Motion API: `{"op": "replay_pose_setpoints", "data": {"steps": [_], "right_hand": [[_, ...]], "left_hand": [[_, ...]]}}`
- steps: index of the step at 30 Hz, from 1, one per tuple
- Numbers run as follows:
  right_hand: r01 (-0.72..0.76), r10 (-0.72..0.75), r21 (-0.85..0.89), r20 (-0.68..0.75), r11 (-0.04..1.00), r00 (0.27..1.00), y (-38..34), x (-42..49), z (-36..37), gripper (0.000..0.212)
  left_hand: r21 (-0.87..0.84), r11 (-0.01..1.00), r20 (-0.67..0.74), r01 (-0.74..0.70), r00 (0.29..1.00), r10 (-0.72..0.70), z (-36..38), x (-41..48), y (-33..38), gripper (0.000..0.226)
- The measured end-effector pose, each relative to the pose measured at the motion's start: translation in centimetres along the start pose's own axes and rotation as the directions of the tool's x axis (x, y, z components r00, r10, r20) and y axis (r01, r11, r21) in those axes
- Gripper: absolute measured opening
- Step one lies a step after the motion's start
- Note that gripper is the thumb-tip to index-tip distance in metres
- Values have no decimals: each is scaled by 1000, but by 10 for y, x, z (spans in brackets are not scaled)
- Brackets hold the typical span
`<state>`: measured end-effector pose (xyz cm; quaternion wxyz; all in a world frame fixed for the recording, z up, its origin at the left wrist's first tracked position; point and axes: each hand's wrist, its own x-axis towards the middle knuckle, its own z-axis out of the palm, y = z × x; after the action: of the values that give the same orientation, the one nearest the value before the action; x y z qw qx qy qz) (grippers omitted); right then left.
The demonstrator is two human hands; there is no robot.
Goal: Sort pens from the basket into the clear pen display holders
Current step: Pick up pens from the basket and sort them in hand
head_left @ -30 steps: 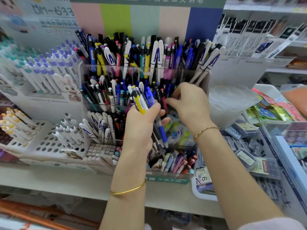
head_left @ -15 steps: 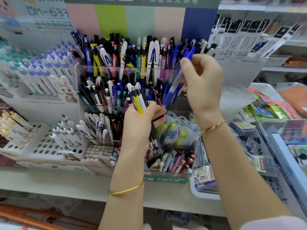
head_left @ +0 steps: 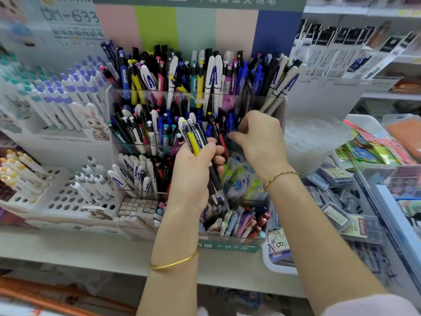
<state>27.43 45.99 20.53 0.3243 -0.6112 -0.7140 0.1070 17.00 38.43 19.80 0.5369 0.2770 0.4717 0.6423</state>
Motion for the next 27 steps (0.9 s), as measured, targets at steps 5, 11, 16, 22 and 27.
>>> {"op": "replay_pose_setpoints", "data": {"steps": [5, 11, 16, 22, 27], "right_hand": [[55, -43, 209, -60, 976, 997, -5, -1, -17, 7], [-215, -68, 593, 417, 776, 906, -18, -16, -31, 22], [-265, -88, 604, 490, 752, 867, -17, -16, -30, 19], [-101, 12, 691, 133, 716, 991, -14, -10, -29, 6], [183, 104, 663, -369, 726, 924, -12, 1, -31, 13]], "left_hand": [[-49, 999, 81, 16, 997, -12, 1, 0, 0, 11], [-24, 999, 162, -32, 986, 35, 2, 0, -2, 15], [-33, 999, 181, -22, 983, 28, 1, 0, -2, 17], [-52, 999, 114, -7, 993, 13, -3, 2, -2, 18], [-17, 1000, 33, 1, 999, -1, -9, 3, -4, 16]]}}
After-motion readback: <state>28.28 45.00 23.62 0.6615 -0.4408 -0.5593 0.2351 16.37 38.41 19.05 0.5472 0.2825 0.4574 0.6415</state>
